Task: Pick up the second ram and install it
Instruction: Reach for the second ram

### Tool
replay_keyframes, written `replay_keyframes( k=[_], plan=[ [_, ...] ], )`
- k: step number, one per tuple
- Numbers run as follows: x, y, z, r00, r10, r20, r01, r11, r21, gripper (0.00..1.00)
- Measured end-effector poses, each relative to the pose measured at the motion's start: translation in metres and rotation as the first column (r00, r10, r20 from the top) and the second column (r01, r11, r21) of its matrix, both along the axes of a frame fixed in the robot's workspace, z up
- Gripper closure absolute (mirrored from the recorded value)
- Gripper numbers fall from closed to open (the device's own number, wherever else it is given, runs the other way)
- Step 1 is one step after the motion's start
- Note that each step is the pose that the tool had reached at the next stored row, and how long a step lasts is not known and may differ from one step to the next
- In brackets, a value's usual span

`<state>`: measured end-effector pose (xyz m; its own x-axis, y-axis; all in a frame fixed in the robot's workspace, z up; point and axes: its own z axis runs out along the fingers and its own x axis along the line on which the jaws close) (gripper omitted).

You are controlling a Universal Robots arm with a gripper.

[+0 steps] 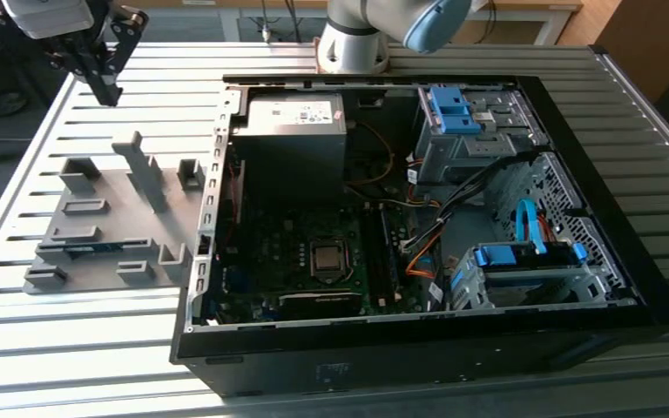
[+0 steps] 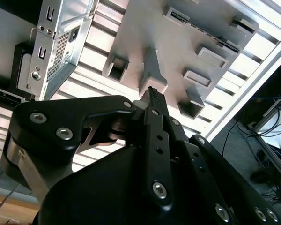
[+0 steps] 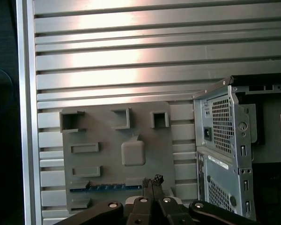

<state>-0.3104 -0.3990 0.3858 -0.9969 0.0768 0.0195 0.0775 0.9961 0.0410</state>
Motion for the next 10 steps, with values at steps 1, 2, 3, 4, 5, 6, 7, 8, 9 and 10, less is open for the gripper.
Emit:
replay_keyframes(
  k=[1, 2, 3, 4, 5, 6, 7, 8, 9, 10],
  plan=[
    [-0.0006, 0.0000, 0.0000, 1.0000, 0.000, -0.0012, 0.000, 1.0000, -0.0001, 0.89],
    [-0.0012, 0.0000, -0.0001, 1.0000, 0.000, -0.0020, 0.000, 1.0000, 0.0000, 0.89],
    [-0.0018, 0.0000, -0.0001, 1.0000, 0.000, -0.0030, 0.000, 1.0000, 0.0000, 0.89],
    [-0.0024, 0.0000, -0.0001, 1.0000, 0.000, -0.0039, 0.000, 1.0000, -0.0001, 0.89],
    [-0.0031, 0.0000, -0.0002, 1.0000, 0.000, -0.0047, 0.000, 1.0000, -0.0001, 0.89],
    [-0.0039, 0.0000, -0.0002, 1.0000, 0.000, -0.0055, 0.000, 1.0000, -0.0001, 0.89],
    [-0.0046, 0.0000, -0.0003, 1.0000, 0.000, -0.0062, 0.000, 1.0000, 0.0000, 0.89],
    [-0.0053, 0.0000, -0.0004, 1.0000, 0.000, -0.0072, 0.000, 1.0000, 0.0000, 0.89],
    [-0.0062, 0.0000, -0.0004, 1.0000, 0.000, -0.0082, 0.000, 1.0000, 0.0000, 0.89],
    [-0.0071, 0.0000, -0.0005, 1.0000, 0.000, -0.0091, 0.000, 1.0000, 0.0000, 0.89]
  ],
)
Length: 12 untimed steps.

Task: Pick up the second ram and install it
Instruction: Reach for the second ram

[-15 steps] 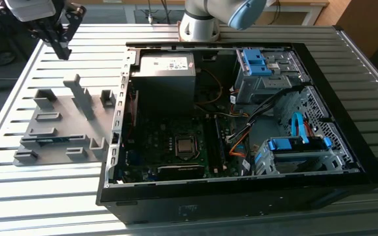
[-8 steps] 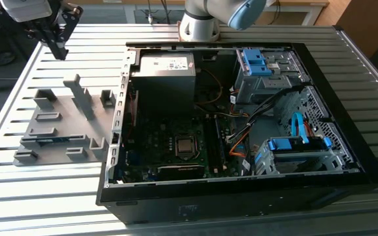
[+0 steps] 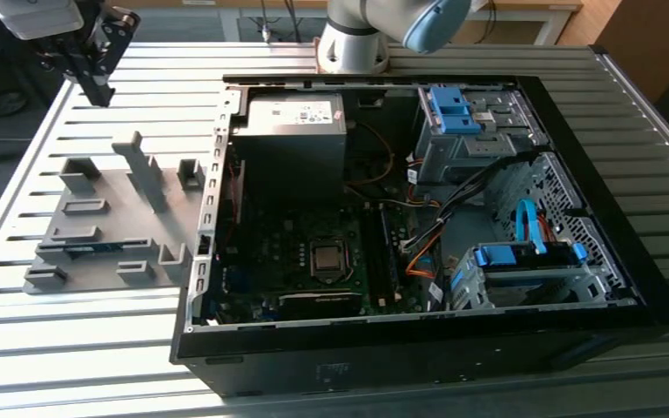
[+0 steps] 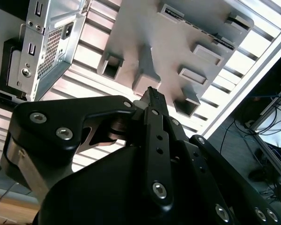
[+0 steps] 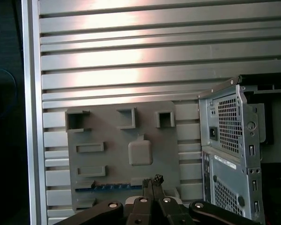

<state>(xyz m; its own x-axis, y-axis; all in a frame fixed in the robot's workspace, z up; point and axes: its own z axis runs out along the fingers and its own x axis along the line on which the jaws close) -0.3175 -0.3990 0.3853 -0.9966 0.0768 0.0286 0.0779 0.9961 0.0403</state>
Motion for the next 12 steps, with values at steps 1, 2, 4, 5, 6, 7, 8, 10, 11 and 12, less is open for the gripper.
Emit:
replay_keyframes(
  k=[1, 2, 4, 5, 6, 7, 8, 10, 11, 12],
  plan=[
    [-0.001, 0.0000, -0.0001, 1.0000, 0.000, -0.0008, 0.000, 1.0000, -0.0001, 0.89],
    [-0.002, 0.0000, -0.0001, 1.0000, 0.000, -0.0016, 0.000, 1.0000, 0.0000, 0.89],
    [-0.005, 0.0000, -0.0002, 1.0000, 0.000, -0.0031, 0.000, 1.0000, -0.0001, 0.89],
    [-0.006, 0.0000, -0.0003, 1.0000, 0.000, -0.0039, 0.000, 1.0000, -0.0001, 0.89],
    [-0.007, 0.0000, -0.0004, 1.0000, 0.000, -0.0049, 0.000, 1.0000, 0.0000, 0.89],
    [-0.007, 0.0000, -0.0004, 1.0000, 0.000, -0.0058, 0.000, 1.0000, -0.0001, 0.89],
    [-0.008, 0.0000, -0.0005, 1.0000, 0.000, -0.0066, 0.000, 1.0000, 0.0000, 0.89],
    [-0.011, 0.0000, -0.0008, 1.0000, 0.000, -0.0094, 0.000, 1.0000, -0.0001, 0.89],
    [-0.012, 0.0000, -0.0008, 0.9999, 0.000, -0.0104, 0.000, 1.0000, 0.0000, 0.89],
    [-0.013, 0.0000, -0.0010, 0.9999, 0.000, -0.0110, 0.000, 1.0000, 0.0000, 0.89]
  ],
)
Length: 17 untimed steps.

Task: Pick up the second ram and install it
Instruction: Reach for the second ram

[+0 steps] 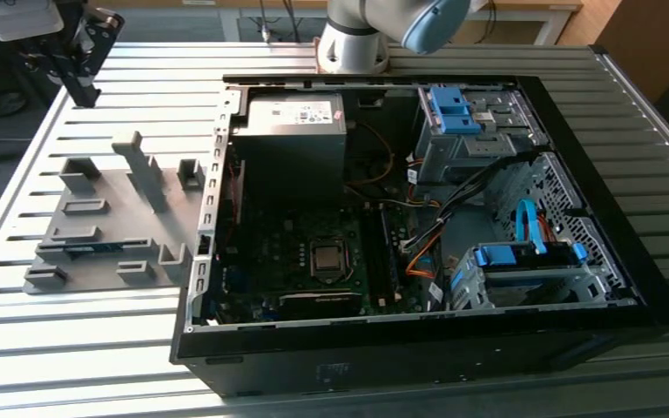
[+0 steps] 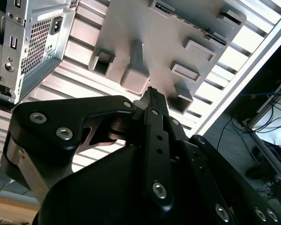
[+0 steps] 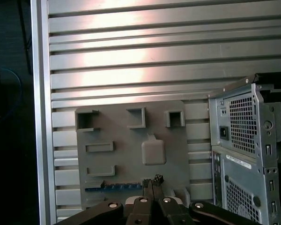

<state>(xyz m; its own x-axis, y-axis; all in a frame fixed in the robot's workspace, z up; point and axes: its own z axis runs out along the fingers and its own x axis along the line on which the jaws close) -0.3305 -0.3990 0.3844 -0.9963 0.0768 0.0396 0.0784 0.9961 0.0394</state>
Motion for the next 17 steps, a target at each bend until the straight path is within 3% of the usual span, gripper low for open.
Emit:
replay_keyframes(
  k=[8, 17],
  plan=[
    [-0.018, -0.0013, -0.0006, 1.0000, 0.000, -0.0021, 0.000, 1.0000, -0.0001, 0.89],
    [-0.039, -0.0158, -0.0012, 1.0000, 0.000, -0.0015, 0.000, 1.0000, 0.0000, 0.89]
  ],
)
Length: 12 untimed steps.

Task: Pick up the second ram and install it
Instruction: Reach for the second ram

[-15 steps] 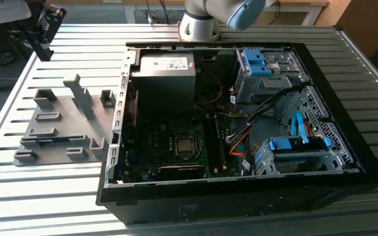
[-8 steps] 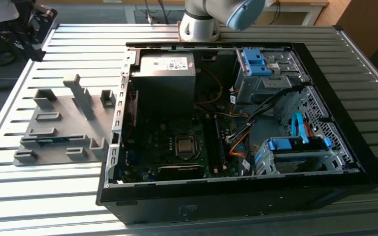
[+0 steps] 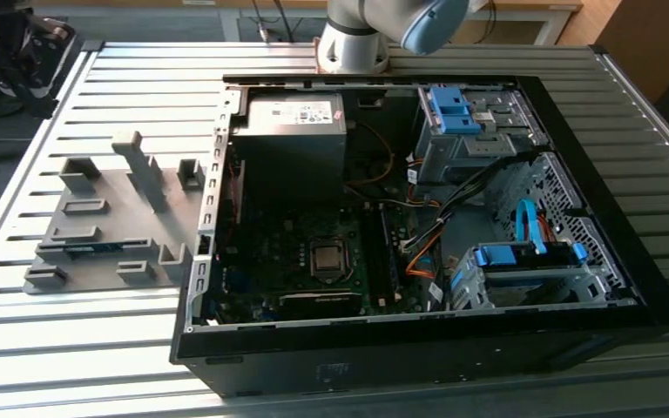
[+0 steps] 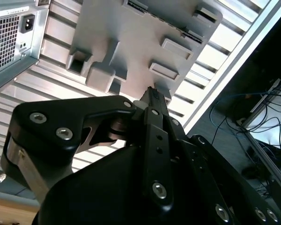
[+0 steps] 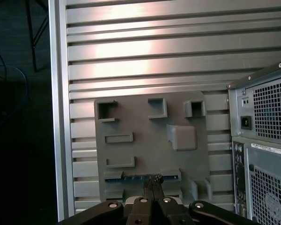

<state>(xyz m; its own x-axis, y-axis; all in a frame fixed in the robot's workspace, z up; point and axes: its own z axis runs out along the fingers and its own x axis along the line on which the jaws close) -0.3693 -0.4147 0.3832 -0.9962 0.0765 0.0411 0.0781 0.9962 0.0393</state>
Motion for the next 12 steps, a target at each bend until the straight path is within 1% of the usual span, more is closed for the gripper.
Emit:
replay_keyframes(
  k=[2, 4, 12],
  plan=[
    [-0.0042, -0.0010, 0.0000, 1.0000, 0.000, 0.0001, 0.000, 1.0000, 0.0000, 0.89],
    [-0.0060, -0.0012, -0.0001, 1.0000, 0.000, 0.0001, 0.000, 1.0000, 0.0000, 0.89],
    [-0.0072, -0.0012, 0.0000, 1.0000, 0.000, 0.0000, 0.000, 1.0000, 0.0000, 0.89]
  ],
)
